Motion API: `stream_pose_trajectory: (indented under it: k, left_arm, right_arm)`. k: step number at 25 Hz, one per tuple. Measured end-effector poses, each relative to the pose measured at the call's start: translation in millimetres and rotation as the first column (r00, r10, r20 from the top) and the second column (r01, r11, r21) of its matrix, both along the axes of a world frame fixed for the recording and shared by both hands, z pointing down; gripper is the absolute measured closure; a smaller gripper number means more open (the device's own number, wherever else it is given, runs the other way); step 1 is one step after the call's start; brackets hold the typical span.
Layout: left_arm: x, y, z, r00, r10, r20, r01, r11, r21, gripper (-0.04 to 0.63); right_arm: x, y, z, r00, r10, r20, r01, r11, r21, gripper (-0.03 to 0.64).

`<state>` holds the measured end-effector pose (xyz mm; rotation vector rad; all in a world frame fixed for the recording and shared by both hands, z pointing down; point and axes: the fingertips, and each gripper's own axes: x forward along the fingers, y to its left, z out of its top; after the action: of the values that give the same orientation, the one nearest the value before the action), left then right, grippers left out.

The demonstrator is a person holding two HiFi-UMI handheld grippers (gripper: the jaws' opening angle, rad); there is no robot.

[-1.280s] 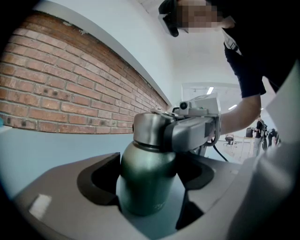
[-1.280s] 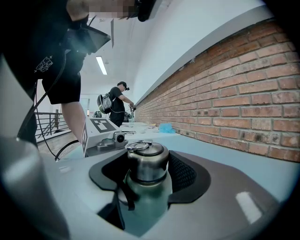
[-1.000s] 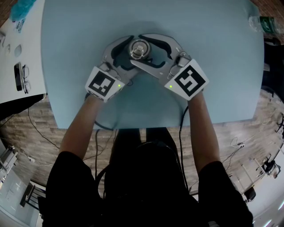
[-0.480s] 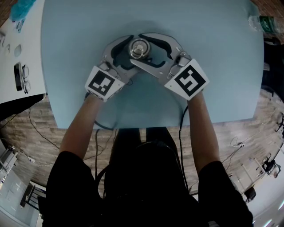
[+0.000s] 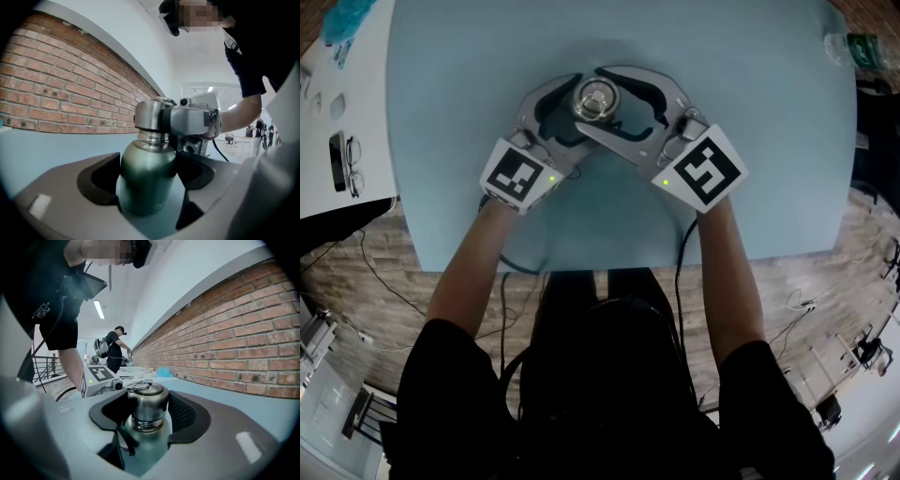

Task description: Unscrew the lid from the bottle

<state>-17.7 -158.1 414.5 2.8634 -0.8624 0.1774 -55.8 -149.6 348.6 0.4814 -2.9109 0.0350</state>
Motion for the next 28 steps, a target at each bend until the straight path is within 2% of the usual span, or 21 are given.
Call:
stream_pose_trajectory:
  k: [5,12,19,28]
  left_arm:
    - [1,1,4,1.000,-0.006,0.030,0.007,1.000,-0.012,0.193]
    - [-8,3,2,0.999,-0.042,0.016,0.043,0.999,-0.010,0.186]
    - [-19,13,1,0.996,-0.087,-0.003,0.087,0.996,-0.019,0.227]
    - [-24,20,3,0.991,-0.129,0.030,0.130,0.991,-0.028,0.264]
  right_arm:
    - [3,0,-4,1.000,0.019,0.025,-0.019,1.000,-0.003,0.353]
    - [10,-2,-11,0.995,0.072,0.066,-0.072,0.997,-0.014,0.351]
    - [28,-4,-10,0.989,0.134,0.064,-0.133,0.991,-0.015,0.351]
    - [60,-3,20,0.982,0.190,-0.015,-0.191,0.981,-0.042,0.351]
